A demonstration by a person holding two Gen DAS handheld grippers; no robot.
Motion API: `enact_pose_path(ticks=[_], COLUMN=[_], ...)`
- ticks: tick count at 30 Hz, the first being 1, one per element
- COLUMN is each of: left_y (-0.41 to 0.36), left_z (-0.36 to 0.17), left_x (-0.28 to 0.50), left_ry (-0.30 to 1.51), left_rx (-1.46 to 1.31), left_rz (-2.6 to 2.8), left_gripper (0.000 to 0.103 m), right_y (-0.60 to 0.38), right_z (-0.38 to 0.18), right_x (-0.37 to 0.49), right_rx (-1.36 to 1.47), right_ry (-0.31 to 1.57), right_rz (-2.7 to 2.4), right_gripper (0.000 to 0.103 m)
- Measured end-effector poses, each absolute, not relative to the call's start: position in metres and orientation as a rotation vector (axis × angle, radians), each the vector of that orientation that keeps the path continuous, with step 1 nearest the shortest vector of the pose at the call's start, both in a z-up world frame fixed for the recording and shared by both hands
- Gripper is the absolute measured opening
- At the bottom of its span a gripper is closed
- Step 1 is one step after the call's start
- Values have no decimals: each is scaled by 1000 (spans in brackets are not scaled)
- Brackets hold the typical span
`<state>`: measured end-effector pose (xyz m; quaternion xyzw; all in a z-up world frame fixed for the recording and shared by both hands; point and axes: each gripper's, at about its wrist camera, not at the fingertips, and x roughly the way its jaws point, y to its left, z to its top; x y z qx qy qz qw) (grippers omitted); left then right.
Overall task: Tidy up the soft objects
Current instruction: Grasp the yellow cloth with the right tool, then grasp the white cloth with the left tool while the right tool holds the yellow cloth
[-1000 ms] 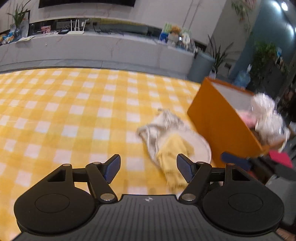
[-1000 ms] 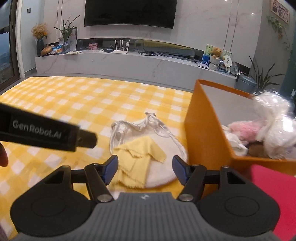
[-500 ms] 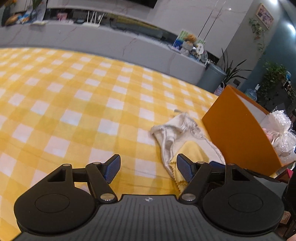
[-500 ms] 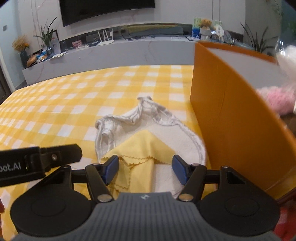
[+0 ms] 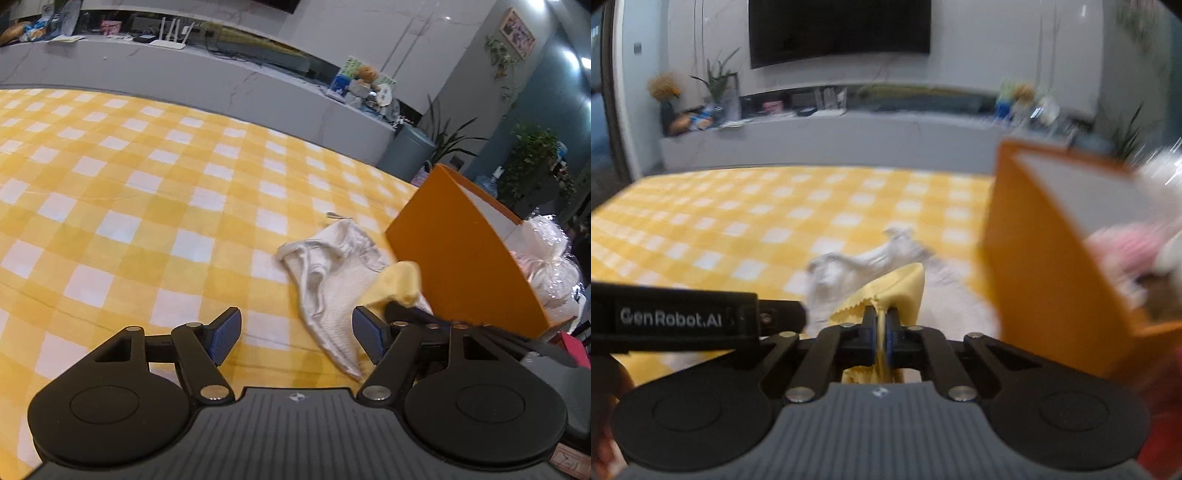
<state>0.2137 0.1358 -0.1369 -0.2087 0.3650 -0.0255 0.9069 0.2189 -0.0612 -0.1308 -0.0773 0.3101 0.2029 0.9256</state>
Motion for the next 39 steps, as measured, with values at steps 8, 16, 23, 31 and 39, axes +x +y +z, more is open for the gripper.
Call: enact_pose_path(ticks=[8, 16, 23, 31, 39], left_y=[108, 95, 91, 85, 84], left_z=[-150, -155, -158, -153, -147], left_x=[234, 239, 236, 236, 235], left_ry=[780, 744, 722, 721, 705], left_rx=[-290, -228, -277, -235, -170], left_rz=[-67, -136, -205, -181, -117], left_gripper=[65, 55, 51, 25, 2], right_y=[-71, -78, -78, -76, -71], right_z=[-134, -155, -156, -156, -153], right_x=[217, 228, 228, 228, 227], right_rx=[-220, -119, -106, -128, -143], right_ry=[643, 739, 739, 738, 745], right_rz=[327, 285, 286, 287, 288], right_gripper=[2, 3, 3, 3, 2])
